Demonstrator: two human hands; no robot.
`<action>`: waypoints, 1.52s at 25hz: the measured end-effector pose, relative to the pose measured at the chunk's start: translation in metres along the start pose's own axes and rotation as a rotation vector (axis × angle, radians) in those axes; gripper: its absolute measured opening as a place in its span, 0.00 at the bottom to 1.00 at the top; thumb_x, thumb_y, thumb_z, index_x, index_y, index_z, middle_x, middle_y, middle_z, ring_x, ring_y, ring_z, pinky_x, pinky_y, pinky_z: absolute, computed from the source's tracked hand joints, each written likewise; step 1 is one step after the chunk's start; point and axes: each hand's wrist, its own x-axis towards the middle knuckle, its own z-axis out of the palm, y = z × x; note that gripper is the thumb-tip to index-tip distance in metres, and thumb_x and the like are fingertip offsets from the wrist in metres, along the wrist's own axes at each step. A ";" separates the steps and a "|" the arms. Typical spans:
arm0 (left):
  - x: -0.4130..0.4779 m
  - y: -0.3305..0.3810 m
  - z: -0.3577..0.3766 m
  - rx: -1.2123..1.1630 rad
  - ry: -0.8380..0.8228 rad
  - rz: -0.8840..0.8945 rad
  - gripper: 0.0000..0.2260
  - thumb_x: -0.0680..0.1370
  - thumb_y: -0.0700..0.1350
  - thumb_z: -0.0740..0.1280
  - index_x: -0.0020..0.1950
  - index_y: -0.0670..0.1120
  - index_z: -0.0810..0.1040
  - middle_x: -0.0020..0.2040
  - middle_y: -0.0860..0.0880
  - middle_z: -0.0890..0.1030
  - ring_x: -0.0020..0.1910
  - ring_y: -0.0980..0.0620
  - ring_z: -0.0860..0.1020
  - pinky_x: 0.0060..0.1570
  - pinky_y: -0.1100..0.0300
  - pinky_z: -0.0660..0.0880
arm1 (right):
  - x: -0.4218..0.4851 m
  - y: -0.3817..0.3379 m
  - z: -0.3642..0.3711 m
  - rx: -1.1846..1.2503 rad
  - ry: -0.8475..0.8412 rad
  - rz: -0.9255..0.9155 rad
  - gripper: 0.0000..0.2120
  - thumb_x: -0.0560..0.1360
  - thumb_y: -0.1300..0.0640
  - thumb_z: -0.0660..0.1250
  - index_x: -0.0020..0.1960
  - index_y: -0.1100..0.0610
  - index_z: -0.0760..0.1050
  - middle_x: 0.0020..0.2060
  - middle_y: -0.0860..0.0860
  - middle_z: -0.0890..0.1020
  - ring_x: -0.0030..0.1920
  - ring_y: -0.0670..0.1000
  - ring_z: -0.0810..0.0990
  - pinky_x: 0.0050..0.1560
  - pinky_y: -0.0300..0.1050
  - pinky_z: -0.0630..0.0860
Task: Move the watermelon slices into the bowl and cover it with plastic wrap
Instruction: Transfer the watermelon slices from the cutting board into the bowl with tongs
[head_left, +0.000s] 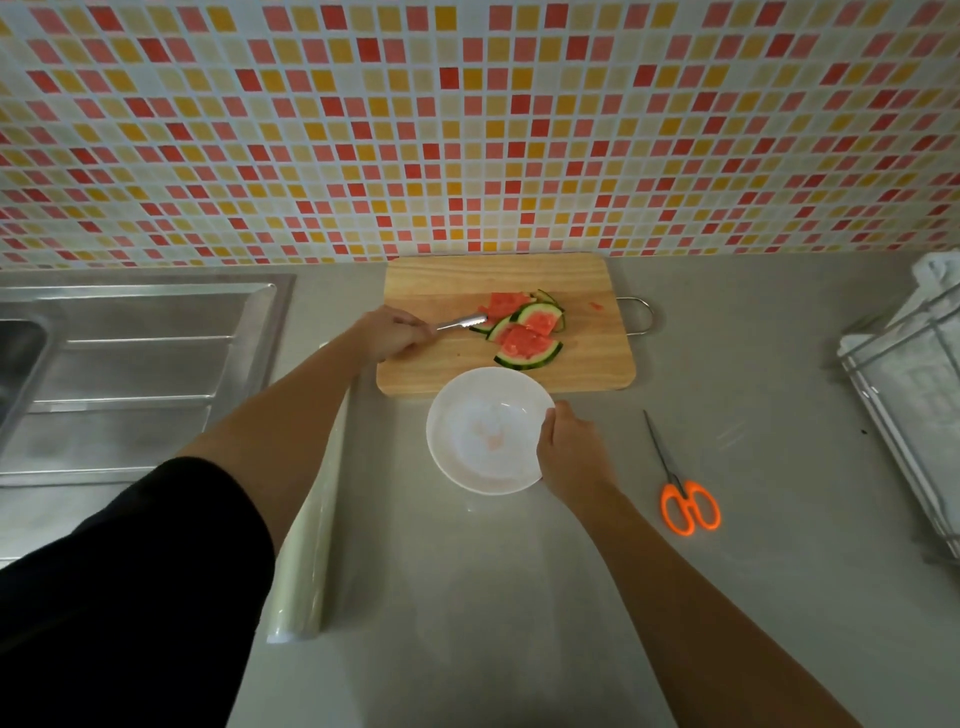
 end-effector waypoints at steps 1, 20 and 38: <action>0.001 0.001 0.001 -0.048 -0.006 -0.004 0.12 0.74 0.55 0.69 0.50 0.48 0.82 0.45 0.49 0.81 0.46 0.51 0.76 0.48 0.60 0.68 | 0.000 0.000 0.000 0.001 0.000 0.000 0.15 0.81 0.55 0.49 0.56 0.62 0.70 0.47 0.61 0.81 0.48 0.62 0.80 0.47 0.53 0.77; -0.066 -0.002 -0.051 0.141 -0.188 0.202 0.03 0.73 0.43 0.71 0.45 0.49 0.85 0.28 0.56 0.78 0.27 0.60 0.72 0.33 0.67 0.67 | -0.007 -0.002 -0.006 0.221 -0.032 0.072 0.18 0.80 0.50 0.48 0.52 0.59 0.72 0.45 0.62 0.81 0.45 0.64 0.80 0.48 0.60 0.79; -0.019 0.041 -0.008 0.066 -0.032 0.042 0.14 0.74 0.54 0.69 0.38 0.43 0.80 0.31 0.49 0.74 0.27 0.53 0.66 0.30 0.62 0.63 | -0.003 -0.001 -0.005 0.149 -0.006 0.034 0.17 0.82 0.54 0.48 0.51 0.63 0.72 0.43 0.62 0.81 0.44 0.62 0.80 0.44 0.52 0.76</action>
